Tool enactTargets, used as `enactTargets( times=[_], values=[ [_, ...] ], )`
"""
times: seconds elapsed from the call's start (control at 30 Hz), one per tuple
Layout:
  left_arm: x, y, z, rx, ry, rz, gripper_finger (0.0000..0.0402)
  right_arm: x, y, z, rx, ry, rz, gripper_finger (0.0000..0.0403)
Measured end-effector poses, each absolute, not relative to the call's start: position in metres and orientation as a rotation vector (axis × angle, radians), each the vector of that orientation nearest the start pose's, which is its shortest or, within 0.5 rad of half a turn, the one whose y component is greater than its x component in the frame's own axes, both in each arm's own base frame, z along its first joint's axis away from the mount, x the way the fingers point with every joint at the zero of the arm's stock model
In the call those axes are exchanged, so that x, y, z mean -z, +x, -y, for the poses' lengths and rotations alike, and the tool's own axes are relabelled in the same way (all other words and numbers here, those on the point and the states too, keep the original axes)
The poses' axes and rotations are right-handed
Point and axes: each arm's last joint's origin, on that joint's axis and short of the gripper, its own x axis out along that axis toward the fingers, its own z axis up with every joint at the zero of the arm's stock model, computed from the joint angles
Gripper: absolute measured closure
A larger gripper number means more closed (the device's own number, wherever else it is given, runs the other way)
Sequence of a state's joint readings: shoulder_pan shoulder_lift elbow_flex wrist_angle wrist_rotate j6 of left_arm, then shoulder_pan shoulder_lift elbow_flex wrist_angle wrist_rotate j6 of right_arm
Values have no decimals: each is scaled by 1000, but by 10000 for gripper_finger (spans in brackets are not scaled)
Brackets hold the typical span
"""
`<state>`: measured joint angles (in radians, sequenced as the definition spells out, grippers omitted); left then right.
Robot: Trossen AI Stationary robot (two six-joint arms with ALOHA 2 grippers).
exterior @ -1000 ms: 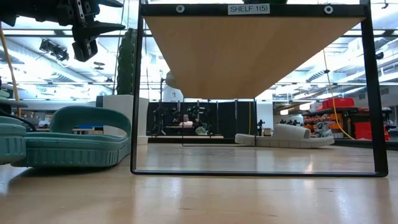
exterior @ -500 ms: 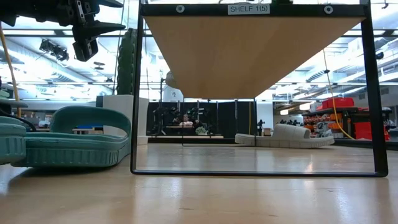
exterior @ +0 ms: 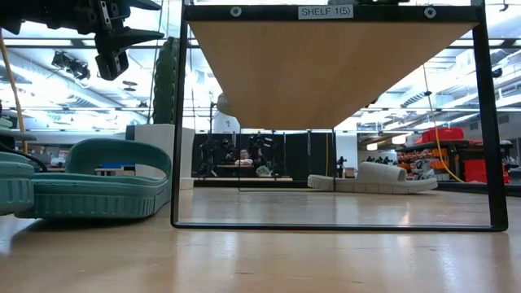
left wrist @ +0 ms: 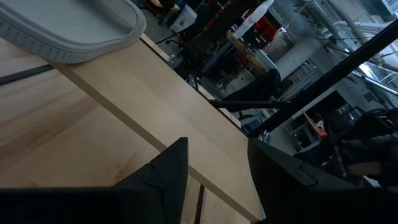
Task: Pick and place slides into the shelf
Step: Put the gray slide on the shelf
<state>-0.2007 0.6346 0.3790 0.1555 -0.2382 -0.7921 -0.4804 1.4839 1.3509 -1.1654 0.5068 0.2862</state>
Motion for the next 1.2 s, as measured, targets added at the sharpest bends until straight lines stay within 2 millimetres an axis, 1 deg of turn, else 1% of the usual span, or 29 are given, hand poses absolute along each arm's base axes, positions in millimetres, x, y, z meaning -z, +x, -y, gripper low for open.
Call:
enactTargets(
  times=[0.23, 0.37, 0.47, 0.77, 1.0, 1.2],
  values=[
    [-246, 153, 24, -75, -765, -81, 230, -300, 199, 139, 1122, 361, -1079, 241],
    [-246, 153, 24, -77, -764, -84, 230, -289, 180, 136, 1181, 482, -1037, 241],
    [-246, 153, 24, -78, -764, -88, 230, -276, 169, 130, 1236, 580, -1004, 241],
    [-245, 153, 24, -79, -763, -90, 230, -247, 151, 109, 1353, 850, -829, 241],
    [-245, 153, 24, -79, -764, -89, 230, -239, 145, 91, 1406, 1008, -677, 241],
    [-245, 153, 24, -78, -751, -89, 230, -228, 140, 82, 1444, 1086, -611, 241]
  ],
)
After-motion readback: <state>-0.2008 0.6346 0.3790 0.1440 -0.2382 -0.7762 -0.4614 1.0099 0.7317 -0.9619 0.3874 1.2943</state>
